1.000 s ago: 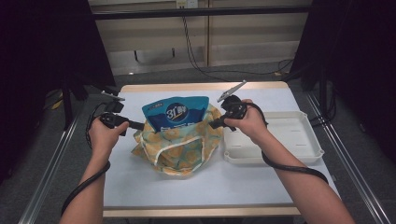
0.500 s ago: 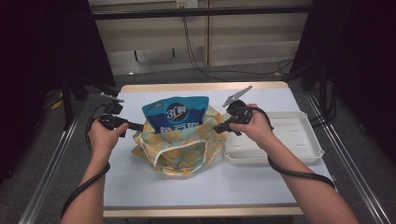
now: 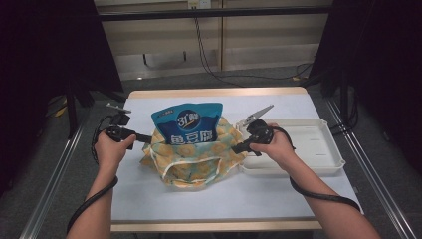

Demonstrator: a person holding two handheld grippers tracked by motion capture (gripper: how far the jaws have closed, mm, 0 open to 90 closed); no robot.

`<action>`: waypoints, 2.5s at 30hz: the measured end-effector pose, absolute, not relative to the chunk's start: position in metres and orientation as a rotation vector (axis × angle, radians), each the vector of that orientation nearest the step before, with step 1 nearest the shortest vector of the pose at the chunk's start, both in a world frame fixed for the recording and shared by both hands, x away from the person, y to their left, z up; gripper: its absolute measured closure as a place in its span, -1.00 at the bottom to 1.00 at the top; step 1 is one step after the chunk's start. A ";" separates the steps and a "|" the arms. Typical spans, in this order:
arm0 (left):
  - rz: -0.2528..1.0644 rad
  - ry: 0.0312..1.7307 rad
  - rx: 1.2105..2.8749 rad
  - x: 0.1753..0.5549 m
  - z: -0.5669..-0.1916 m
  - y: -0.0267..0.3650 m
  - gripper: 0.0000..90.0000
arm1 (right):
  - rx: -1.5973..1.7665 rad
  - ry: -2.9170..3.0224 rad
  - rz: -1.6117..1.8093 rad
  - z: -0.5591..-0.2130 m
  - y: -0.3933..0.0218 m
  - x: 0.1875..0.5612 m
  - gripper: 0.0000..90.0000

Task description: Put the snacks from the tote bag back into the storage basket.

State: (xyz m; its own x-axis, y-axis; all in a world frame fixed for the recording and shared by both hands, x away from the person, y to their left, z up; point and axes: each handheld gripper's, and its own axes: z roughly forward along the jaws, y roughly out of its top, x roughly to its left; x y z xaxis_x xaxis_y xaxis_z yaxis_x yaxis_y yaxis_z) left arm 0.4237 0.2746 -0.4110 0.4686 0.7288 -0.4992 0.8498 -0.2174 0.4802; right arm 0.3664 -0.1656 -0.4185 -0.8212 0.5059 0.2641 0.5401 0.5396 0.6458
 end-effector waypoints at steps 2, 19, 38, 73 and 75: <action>-0.207 1.305 1.995 0.423 -0.411 0.275 1.00 | -0.924 -2.706 -1.160 -0.422 -0.165 0.366 1.00; -0.187 1.145 1.985 0.402 -0.387 0.273 0.37 | -0.910 -2.709 -1.140 -0.425 -0.161 0.367 1.00; -0.157 1.009 2.125 0.379 -0.397 0.247 -0.19 | -0.921 -2.702 -1.142 -0.424 -0.160 0.368 1.00; -0.279 1.115 2.091 0.373 -0.454 0.257 1.00 | -0.959 -2.706 -1.044 -0.440 -0.163 0.366 1.00; -0.280 1.110 2.092 0.371 -0.452 0.256 1.00 | -0.951 -2.712 -1.023 -0.442 -0.162 0.364 1.00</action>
